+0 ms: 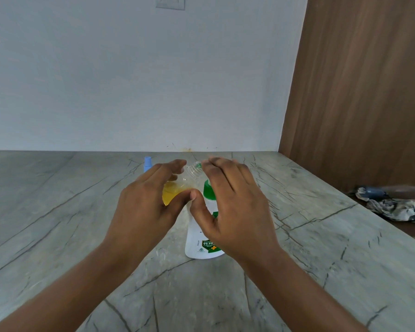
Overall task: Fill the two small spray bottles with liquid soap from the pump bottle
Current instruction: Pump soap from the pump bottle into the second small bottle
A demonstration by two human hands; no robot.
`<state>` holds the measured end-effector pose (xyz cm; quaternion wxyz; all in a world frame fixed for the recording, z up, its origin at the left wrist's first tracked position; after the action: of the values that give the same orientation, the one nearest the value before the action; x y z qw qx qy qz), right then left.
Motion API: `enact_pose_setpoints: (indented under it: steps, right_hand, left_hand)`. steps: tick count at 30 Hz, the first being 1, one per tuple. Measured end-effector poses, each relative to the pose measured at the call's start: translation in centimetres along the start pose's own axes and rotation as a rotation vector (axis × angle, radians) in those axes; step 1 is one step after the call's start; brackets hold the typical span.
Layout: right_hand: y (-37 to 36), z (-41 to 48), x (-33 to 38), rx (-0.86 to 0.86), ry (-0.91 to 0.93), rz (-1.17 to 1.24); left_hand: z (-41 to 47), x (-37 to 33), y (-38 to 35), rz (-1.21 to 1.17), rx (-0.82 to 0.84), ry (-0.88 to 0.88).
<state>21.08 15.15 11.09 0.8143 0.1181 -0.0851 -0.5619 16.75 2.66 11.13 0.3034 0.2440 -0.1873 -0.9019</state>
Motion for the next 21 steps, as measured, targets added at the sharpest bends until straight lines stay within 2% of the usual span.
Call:
enact_pose_setpoints:
  steps: [14, 21]
  right_hand:
    - [-0.5, -1.3, 0.1, -0.006, -0.032, 0.013]
    - [-0.7, -0.7, 0.0, 0.048, -0.014, -0.024]
  left_hand:
    - [-1.0, 0.6, -0.7, 0.013, 0.025, -0.012]
    - [-0.8, 0.7, -0.5, 0.018, 0.032, 0.005]
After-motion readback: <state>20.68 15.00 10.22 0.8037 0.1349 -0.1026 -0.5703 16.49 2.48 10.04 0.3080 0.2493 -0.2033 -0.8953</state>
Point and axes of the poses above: each hand's wrist, its own z-axis towards the middle knuckle, its own y-axis out of the back of the hand, x = y × z, the point moved 5 cm from there along z, towards the middle knuckle, and after that the axes turned 5 degrees about -x, right-handed, at the moved point
